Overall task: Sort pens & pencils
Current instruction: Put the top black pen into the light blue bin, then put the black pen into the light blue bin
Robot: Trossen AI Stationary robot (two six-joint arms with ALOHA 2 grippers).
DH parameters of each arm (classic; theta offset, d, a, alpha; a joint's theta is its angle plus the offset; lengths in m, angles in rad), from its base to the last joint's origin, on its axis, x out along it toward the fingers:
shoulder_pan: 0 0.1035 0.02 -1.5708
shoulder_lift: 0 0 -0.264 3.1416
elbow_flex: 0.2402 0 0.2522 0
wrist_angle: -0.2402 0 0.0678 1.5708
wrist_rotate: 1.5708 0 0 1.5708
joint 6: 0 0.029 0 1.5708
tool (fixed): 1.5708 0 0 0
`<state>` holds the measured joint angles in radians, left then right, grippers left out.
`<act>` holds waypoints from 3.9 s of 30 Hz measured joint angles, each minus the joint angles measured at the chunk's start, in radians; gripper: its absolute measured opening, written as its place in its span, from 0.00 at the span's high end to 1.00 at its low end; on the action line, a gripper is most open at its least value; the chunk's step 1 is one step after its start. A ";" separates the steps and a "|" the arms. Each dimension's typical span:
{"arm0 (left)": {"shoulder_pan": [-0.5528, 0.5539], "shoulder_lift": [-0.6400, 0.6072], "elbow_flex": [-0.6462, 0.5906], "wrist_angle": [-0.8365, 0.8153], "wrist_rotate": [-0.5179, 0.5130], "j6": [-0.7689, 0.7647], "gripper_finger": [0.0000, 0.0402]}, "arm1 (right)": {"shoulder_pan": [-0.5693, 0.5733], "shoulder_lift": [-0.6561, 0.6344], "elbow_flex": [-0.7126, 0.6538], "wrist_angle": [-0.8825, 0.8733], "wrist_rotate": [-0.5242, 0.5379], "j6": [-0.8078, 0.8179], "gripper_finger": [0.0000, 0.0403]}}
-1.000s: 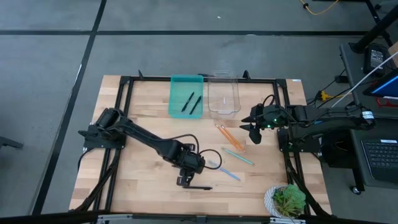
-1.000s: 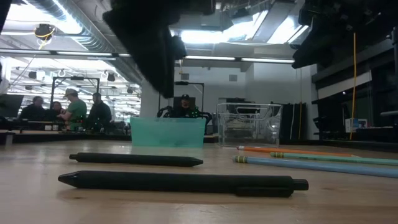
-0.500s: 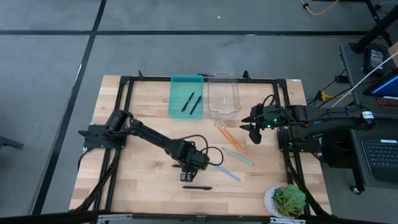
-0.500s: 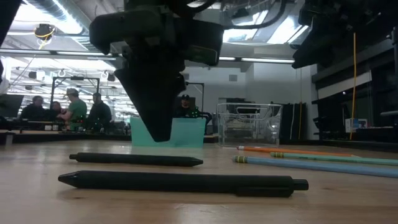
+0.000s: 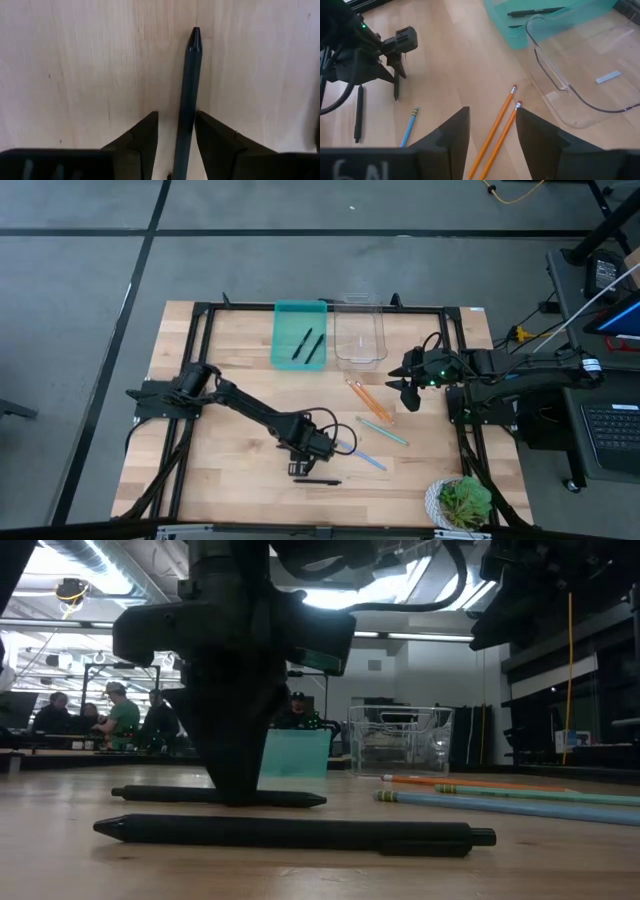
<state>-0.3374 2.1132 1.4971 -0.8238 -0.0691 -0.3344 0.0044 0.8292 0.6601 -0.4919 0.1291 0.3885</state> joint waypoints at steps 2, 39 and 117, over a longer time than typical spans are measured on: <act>0.001 0.001 0.000 0.000 -0.005 -0.001 0.69 | 0.000 0.000 0.000 0.000 0.000 0.000 0.60; 0.236 -0.279 -0.008 -0.273 -0.138 0.134 0.96 | 0.000 0.000 0.000 -0.005 0.000 -0.004 0.60; 0.853 -0.196 -0.005 -0.006 0.182 -0.191 0.69 | -0.001 0.000 0.000 0.000 -0.002 0.020 0.60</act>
<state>0.5159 1.9170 1.4921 -0.8299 0.1124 -0.5249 0.0036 0.8295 0.6601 -0.4923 0.1276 0.4080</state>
